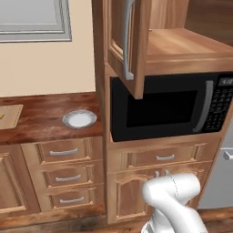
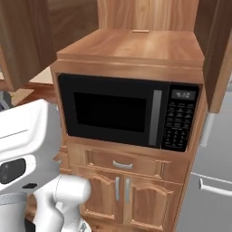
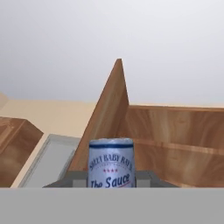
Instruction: Pick the shrimp from the plate and place it on the cutting board. Then pick the condiment bottle from the cabinet and place it next to the cutting board.
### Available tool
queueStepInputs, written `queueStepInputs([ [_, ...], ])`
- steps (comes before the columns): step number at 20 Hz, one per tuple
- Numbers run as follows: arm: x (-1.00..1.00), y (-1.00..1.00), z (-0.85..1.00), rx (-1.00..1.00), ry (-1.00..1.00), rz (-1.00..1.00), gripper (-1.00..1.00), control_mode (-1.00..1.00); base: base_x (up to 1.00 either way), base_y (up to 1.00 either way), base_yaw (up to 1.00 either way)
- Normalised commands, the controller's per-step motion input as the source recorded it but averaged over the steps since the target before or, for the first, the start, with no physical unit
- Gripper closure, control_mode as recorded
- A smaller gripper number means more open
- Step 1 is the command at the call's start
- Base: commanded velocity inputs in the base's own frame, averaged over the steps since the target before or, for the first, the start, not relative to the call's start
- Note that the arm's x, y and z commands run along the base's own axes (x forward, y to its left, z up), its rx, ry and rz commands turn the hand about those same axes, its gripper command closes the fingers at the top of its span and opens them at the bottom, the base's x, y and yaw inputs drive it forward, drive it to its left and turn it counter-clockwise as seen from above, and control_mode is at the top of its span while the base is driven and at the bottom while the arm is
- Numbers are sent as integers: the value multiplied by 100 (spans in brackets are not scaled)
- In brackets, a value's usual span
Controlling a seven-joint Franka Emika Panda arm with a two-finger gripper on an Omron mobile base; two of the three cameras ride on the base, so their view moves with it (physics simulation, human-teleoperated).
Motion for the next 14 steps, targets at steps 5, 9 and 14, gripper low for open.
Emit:
queueStepInputs([
  [5, 0, 0, 0, 0, 0, 0, 100, 100, -18, 34, 0],
  [9, 0, 0, 0, 0, 0, 0, 100, 100, -9, 54, 0],
  [14, 0, 0, 0, 0, 0, 0, 100, 100, -12, 59, 0],
])
